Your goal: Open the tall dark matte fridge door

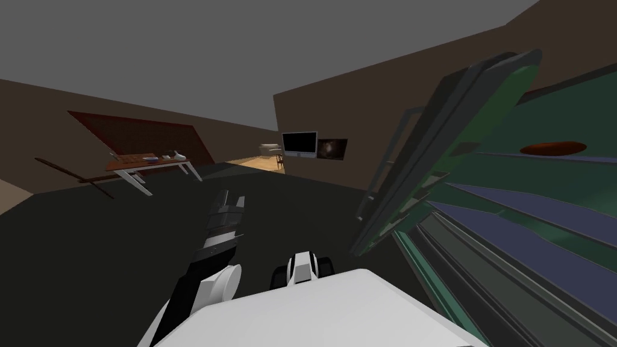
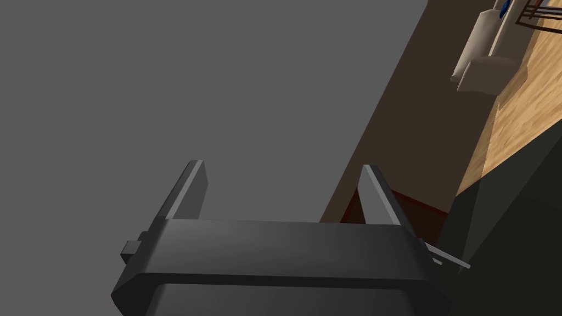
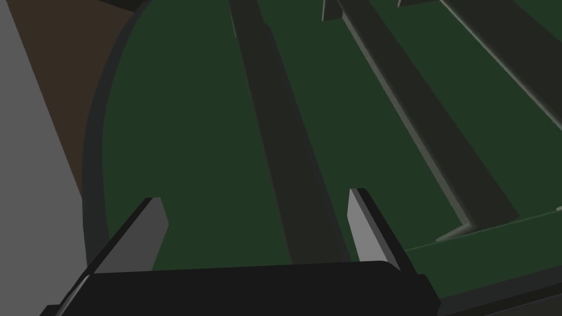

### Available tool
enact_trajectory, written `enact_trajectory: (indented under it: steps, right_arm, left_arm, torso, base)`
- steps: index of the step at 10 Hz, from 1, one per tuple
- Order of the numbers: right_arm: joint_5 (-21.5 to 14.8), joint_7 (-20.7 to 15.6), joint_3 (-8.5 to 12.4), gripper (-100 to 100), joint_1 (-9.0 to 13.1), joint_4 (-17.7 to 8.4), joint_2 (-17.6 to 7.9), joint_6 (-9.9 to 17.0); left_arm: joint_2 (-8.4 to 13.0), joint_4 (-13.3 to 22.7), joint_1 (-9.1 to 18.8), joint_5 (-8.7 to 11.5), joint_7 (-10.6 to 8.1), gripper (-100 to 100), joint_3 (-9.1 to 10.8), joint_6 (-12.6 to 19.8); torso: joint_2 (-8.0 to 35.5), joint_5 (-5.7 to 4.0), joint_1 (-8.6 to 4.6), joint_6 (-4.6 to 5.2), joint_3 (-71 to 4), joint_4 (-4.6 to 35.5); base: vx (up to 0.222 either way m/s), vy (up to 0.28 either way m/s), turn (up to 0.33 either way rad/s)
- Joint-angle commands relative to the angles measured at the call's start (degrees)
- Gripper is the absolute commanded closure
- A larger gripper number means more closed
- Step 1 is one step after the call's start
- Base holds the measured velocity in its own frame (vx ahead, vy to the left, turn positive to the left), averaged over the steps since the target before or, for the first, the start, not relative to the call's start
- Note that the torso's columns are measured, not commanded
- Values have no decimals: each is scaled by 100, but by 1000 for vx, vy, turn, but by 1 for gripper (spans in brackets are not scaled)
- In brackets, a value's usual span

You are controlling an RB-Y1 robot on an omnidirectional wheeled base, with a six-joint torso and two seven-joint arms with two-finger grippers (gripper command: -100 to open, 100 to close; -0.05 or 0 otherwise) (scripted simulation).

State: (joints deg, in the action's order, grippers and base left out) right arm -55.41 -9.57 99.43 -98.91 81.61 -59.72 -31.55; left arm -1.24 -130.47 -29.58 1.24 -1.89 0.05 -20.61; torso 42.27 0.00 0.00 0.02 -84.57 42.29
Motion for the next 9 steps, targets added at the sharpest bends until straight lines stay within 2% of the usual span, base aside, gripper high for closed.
enact_trajectory:
  steps: [1, 2, 3, 4, 5, 6, 7, 8, 9]
  right_arm:
    - [-171, -70, -159, -100, 451, -224, -325, -213]
    - [-300, -74, -295, -100, 677, -299, -522, -287]
    - [-300, -74, -295, -100, 838, -299, -522, -287]
    - [-433, -78, -438, -100, 1029, -379, -723, -362]
    - [-433, -78, -438, -100, 1157, -379, -723, -362]
    - [-568, -81, -589, -100, 1357, -462, -929, -440]
    - [-568, -81, -589, -100, 1480, -462, -929, -440]
    - [-704, -85, -747, -100, 1663, -551, -1137, -518]
    - [-704, -85, -747, -100, 1812, -551, -1137, -518]
  left_arm:
    - [0, 0, 1, 0, 0, 0, 0, 0]
    - [0, 0, 0, 0, 0, 0, 0, 0]
    - [0, 0, 0, 0, 0, 0, 0, 0]
    - [0, 0, 1, 0, 0, 0, 0, 0]
    - [0, 0, 0, 0, 0, 0, 0, 0]
    - [0, 0, 1, 0, 0, 0, 0, 0]
    - [0, 0, 0, 0, 0, 0, 0, 0]
    - [0, 0, 1, 0, 0, 0, 0, 0]
    - [0, 0, 1, 0, 0, 0, 0, 0]
  torso:
    - [1, 1, 2, -4, 0, -1]
    - [-2, 0, 0, -1, -1, -1]
    - [-5, 0, -1, -2, -4, -2]
    - [2, 0, -1, -6, -1, -1]
    - [3, -1, -1, -1, 2, 0]
    - [7, 0, 0, -3, 3, 1]
    - [3, 0, 0, 0, 2, 1]
    - [3, 0, 1, -3, 1, 0]
    - [-1, 0, 1, -2, -1, -1]
  base:
    - [60, 22, -142]
    - [74, 18, -213]
    - [52, 15, -45]
    - [49, 18, -98]
    - [39, 15, -76]
    - [50, 17, -149]
    - [47, 20, -75]
    - [52, 25, -118]
    - [45, 25, -76]
